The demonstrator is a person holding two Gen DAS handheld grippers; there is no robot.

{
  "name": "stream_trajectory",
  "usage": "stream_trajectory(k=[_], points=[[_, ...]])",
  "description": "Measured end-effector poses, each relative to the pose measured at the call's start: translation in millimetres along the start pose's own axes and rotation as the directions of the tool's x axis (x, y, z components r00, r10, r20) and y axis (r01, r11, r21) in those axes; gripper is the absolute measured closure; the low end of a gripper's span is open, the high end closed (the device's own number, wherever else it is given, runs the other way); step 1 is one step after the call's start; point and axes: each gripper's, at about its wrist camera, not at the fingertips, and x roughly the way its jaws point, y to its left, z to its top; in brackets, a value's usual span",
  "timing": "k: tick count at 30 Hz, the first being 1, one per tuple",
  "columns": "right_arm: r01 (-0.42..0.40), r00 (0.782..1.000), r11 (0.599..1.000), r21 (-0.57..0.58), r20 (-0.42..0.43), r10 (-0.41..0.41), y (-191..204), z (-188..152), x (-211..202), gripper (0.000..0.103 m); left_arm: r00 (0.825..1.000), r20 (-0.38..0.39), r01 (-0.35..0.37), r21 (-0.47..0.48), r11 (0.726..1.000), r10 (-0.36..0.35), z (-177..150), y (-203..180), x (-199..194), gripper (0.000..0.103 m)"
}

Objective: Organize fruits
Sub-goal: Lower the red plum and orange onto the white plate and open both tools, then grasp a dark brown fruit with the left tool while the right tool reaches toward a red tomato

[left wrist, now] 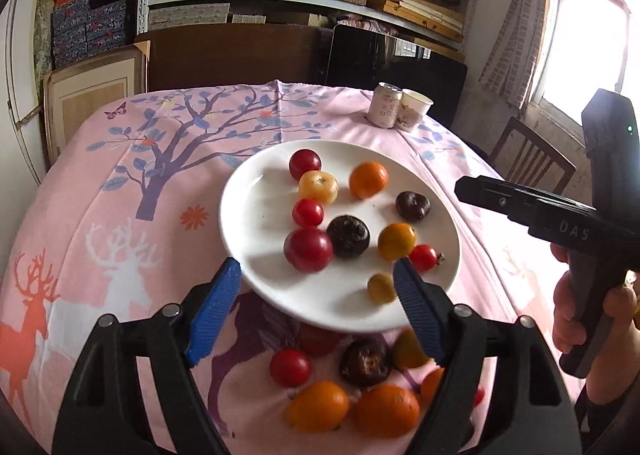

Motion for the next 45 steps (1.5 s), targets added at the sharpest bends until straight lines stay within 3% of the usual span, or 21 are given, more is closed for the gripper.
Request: stream_trajectory(k=[4, 7, 11, 16, 21, 25, 29, 34, 45], points=[[-0.026, 0.999, 0.990, -0.140, -0.035, 0.021, 20, -53, -34, 0.044, 1.000, -0.016, -0.018, 0.069, 0.997, 0.019, -42, -4, -30, 0.027], [-0.051, 0.995, 0.974, -0.220, -0.092, 0.031, 27, -98, -47, 0.046, 0.997, -0.071, 0.026, 0.079, 0.997, -0.020, -74, -9, -43, 0.027], [-0.049, 0.992, 0.980, -0.194, -0.124, 0.025, 14, -132, -52, 0.054, 0.995, -0.096, 0.047, 0.203, 0.978, -0.028, -104, -46, -49, 0.027], [-0.065, 0.993, 0.996, -0.062, -0.103, 0.058, -10, -132, -53, 0.054, 0.988, -0.135, 0.108, 0.288, 0.952, -0.071, -119, -91, -36, 0.042], [-0.091, 0.992, 0.995, -0.032, -0.088, 0.088, -17, -132, -56, 0.054, 0.980, -0.195, 0.103, 0.301, 0.948, -0.045, -120, -110, -8, 0.045], [-0.103, 0.991, 0.994, -0.024, -0.085, 0.101, -19, -131, -56, 0.054, 0.972, -0.230, 0.115, 0.293, 0.949, -0.047, -120, -116, 4, 0.058], [-0.120, 0.989, 0.990, -0.074, -0.100, 0.112, -11, -134, -56, 0.068, 0.978, -0.195, 0.123, 0.288, 0.950, -0.067, -120, -113, -8, 0.059], [-0.156, 0.983, 0.971, -0.183, -0.128, 0.133, 11, -140, -57, 0.068, 0.985, -0.147, 0.119, 0.216, 0.969, -0.088, -119, -86, -39, 0.059], [-0.127, 0.966, 0.936, -0.328, -0.256, 0.041, 52, -142, -25, 0.067, 0.987, -0.144, 0.086, 0.160, 0.983, -0.063, -124, -57, -56, 0.059]])
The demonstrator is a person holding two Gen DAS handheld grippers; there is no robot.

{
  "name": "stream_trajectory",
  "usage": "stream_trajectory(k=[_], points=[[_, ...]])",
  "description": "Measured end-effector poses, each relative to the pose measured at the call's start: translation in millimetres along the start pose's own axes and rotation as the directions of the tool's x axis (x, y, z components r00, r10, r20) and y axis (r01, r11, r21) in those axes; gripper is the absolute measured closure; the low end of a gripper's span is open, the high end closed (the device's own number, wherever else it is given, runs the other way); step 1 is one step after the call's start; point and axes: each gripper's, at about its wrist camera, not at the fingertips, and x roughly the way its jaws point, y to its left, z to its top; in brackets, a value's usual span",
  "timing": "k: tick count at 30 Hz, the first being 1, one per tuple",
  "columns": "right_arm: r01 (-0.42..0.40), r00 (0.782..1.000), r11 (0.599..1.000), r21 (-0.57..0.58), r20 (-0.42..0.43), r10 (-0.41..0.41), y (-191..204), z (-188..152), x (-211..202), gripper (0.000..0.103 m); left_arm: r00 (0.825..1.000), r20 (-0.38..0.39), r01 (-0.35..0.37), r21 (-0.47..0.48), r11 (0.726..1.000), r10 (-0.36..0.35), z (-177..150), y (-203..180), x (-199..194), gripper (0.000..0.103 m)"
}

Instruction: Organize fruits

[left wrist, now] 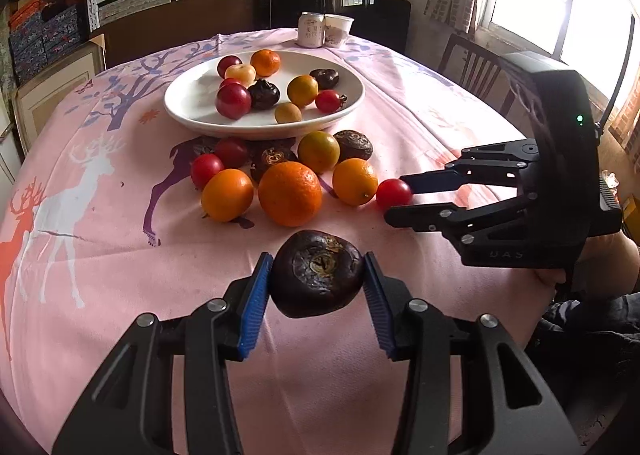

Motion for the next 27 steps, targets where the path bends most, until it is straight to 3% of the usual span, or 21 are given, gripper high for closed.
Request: stream_trajectory(k=[3, 8, 13, 19, 22, 24, 27], points=[[-0.010, 1.000, 1.000, 0.016, 0.007, 0.010, -3, 1, -1, 0.074, 1.000, 0.013, 0.003, -0.010, 1.000, -0.003, 1, 2, -3, 0.059], [-0.081, 0.994, 0.995, 0.064, 0.084, 0.076, -14, 5, -25, 0.074, 0.998, 0.057, 0.023, -0.022, 0.999, -0.022, 16, 9, -14, 0.059], [-0.069, 0.986, 0.989, 0.132, 0.162, 0.047, -44, 39, -44, 0.074, 0.993, 0.116, 0.004, -0.015, 1.000, -0.002, 61, 21, -12, 0.058], [-0.028, 0.984, 0.967, 0.253, 0.175, -0.018, -92, 94, -23, 0.074, 0.993, 0.116, 0.017, -0.062, 0.998, -0.010, 123, 43, 36, 0.058], [-0.021, 0.984, 0.952, 0.307, 0.175, -0.035, -109, 116, -8, 0.067, 0.997, 0.078, 0.010, -0.096, 0.995, -0.002, 138, 51, 65, 0.056], [-0.020, 0.983, 0.937, 0.348, 0.178, -0.045, -118, 121, -4, 0.052, 0.997, 0.077, 0.002, -0.140, 0.990, 0.009, 139, 60, 74, 0.044], [-0.040, 0.978, 0.925, 0.379, 0.203, -0.040, -120, 112, -7, 0.051, 0.995, 0.101, 0.020, -0.177, 0.984, -0.002, 132, 67, 67, 0.042]])
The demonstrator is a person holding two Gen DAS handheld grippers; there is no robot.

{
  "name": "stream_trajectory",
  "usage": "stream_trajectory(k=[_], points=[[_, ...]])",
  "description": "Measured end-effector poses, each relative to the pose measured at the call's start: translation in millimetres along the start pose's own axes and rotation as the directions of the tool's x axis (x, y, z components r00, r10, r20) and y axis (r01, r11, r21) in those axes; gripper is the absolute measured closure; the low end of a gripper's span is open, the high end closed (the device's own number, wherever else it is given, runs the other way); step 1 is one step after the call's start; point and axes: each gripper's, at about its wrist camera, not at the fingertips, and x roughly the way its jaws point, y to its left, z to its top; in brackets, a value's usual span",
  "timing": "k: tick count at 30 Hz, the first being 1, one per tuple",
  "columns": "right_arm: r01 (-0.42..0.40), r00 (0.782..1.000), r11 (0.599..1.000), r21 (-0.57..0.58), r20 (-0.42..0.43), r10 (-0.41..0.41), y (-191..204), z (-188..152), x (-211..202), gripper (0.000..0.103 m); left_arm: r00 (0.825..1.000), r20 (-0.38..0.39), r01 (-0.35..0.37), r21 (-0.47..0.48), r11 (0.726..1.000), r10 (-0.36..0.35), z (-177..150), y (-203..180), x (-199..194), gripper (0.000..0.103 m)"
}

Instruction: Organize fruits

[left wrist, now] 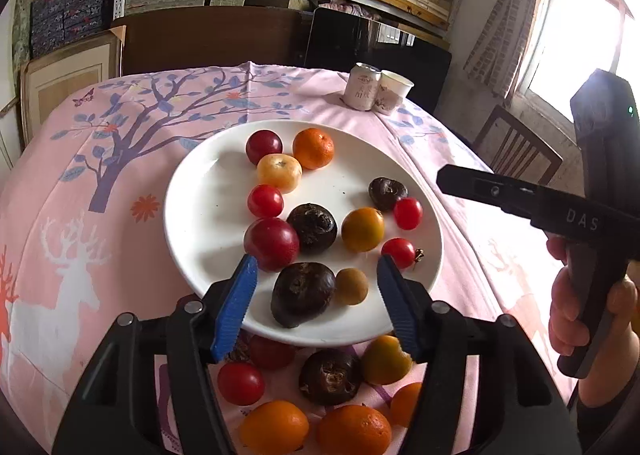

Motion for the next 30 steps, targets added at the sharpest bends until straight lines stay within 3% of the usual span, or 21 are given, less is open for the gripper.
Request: stream_trajectory(k=[6, 12, 14, 16, 19, 28, 30], points=[[-0.013, 1.000, 1.000, 0.015, 0.015, 0.013, -12, -47, -17, 0.050, 0.999, 0.012, -0.034, 0.074, 0.997, 0.034, -38, 0, -39, 0.035], [-0.022, 1.000, 1.000, 0.014, 0.014, 0.022, -21, -95, -32, 0.050, 0.994, -0.047, -0.092, 0.172, 0.981, 0.101, -85, 0, -56, 0.035], [-0.043, 0.997, 0.999, 0.010, 0.061, 0.042, -21, -98, -42, 0.046, 0.990, -0.054, -0.117, 0.171, 0.978, 0.128, -92, 3, -54, 0.035], [-0.040, 0.998, 0.999, 0.007, 0.054, 0.040, -21, -99, -41, 0.046, 0.987, -0.078, -0.126, 0.135, 0.983, 0.137, -93, 10, -48, 0.035], [-0.045, 0.998, 0.999, 0.014, 0.051, 0.044, -22, -100, -41, 0.046, 0.986, -0.131, -0.093, 0.068, 0.993, 0.101, -92, 22, -34, 0.051], [-0.068, 0.997, 0.997, 0.047, 0.047, 0.066, -28, -99, -40, 0.046, 0.986, -0.157, -0.054, 0.050, 0.997, 0.061, -85, 12, -12, 0.055], [-0.070, 0.997, 0.997, 0.030, 0.047, 0.068, -25, -100, -40, 0.046, 0.988, -0.141, -0.052, 0.042, 0.998, 0.058, -84, 13, -15, 0.065]])
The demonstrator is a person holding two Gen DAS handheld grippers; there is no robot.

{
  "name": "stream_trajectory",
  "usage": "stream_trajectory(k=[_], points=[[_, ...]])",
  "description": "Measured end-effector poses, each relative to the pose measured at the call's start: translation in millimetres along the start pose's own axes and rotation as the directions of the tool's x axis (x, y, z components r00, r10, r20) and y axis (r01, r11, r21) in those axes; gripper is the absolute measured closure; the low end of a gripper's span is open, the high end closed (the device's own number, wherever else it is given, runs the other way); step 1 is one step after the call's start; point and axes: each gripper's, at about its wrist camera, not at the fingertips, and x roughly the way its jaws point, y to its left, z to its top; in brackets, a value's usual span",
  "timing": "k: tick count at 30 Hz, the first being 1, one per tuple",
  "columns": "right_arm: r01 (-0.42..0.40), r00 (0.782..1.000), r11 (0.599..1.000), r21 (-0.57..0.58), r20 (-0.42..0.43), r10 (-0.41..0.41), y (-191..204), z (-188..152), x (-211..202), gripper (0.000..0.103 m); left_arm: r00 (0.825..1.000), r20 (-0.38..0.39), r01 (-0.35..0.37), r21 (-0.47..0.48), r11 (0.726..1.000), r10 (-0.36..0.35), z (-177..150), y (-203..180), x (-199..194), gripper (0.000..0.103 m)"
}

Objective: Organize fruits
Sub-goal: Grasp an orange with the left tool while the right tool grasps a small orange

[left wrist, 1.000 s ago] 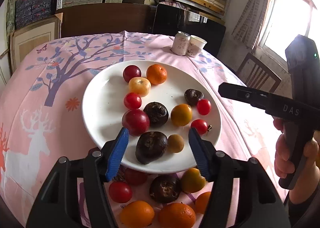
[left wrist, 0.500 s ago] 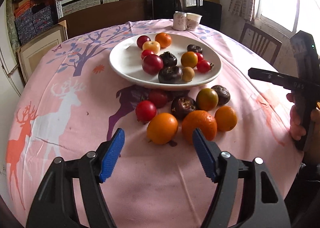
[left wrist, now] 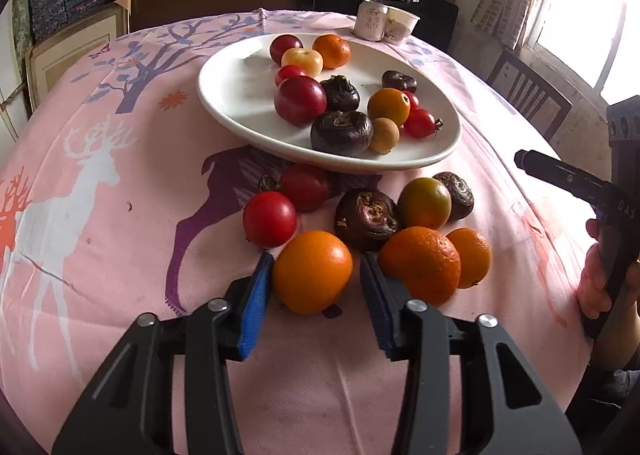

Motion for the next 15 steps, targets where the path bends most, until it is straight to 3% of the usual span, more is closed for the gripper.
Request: stream_trajectory(k=[2, 3, 5, 6, 9, 15], points=[[-0.029, 0.999, 0.999, -0.040, -0.026, 0.028, 7, -2, 2, 0.050, 0.999, 0.045, 0.013, -0.024, 1.000, -0.012, -1, 4, -9, 0.065], [-0.075, 0.996, 0.995, -0.071, -0.058, 0.071, 13, -4, 5, 0.060, 0.996, 0.083, 0.018, -0.043, 0.999, -0.014, -2, 8, -17, 0.065], [-0.173, 0.979, 0.972, -0.161, -0.139, 0.151, 33, -12, 10, 0.060, 0.987, 0.160, 0.047, -0.097, 0.994, -0.031, -4, 20, -32, 0.065], [-0.187, 0.976, 0.957, -0.223, -0.155, 0.155, 45, -17, 10, 0.060, 0.983, 0.180, 0.057, -0.128, 0.990, -0.033, -5, 27, -36, 0.065], [-0.147, 0.979, 0.929, -0.340, -0.185, 0.088, 70, -26, 16, 0.058, 0.984, 0.175, 0.067, -0.186, 0.980, -0.034, -4, 38, -35, 0.065], [-0.118, 0.964, 0.941, -0.318, -0.263, 0.032, 75, -25, 41, 0.058, 0.986, 0.164, 0.039, -0.134, 0.990, -0.017, -3, 27, -32, 0.065]])
